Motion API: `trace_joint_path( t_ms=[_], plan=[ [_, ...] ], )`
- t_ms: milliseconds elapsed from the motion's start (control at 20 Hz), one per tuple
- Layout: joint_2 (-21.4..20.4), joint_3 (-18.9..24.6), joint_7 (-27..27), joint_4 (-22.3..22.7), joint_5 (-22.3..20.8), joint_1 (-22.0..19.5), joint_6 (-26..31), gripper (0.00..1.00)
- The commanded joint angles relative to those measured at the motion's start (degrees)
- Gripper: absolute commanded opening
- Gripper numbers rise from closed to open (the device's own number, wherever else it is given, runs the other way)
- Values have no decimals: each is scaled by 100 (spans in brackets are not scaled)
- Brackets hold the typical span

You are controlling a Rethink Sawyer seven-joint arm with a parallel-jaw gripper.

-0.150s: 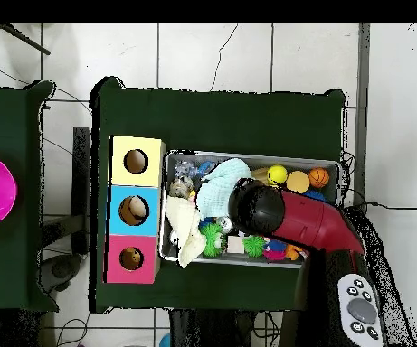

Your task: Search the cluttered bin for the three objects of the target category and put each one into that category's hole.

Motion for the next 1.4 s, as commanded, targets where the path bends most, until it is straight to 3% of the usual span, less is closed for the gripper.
trace_joint_path(
  t_ms=[50, 350, 650, 900, 1400],
  plan=[
    [-181, 222, 591, -236, 277, 56, 1152, 0],
    [-320, 245, 629, -398, 322, 98, 1546, 0],
    [-312, 252, 427, -471, 59, 204, 1416, 0],
    [-322, 296, 452, -429, 77, 253, 1243, 0],
    [-1043, 376, 123, 284, 66, 491, 1299, 0]
  ],
)
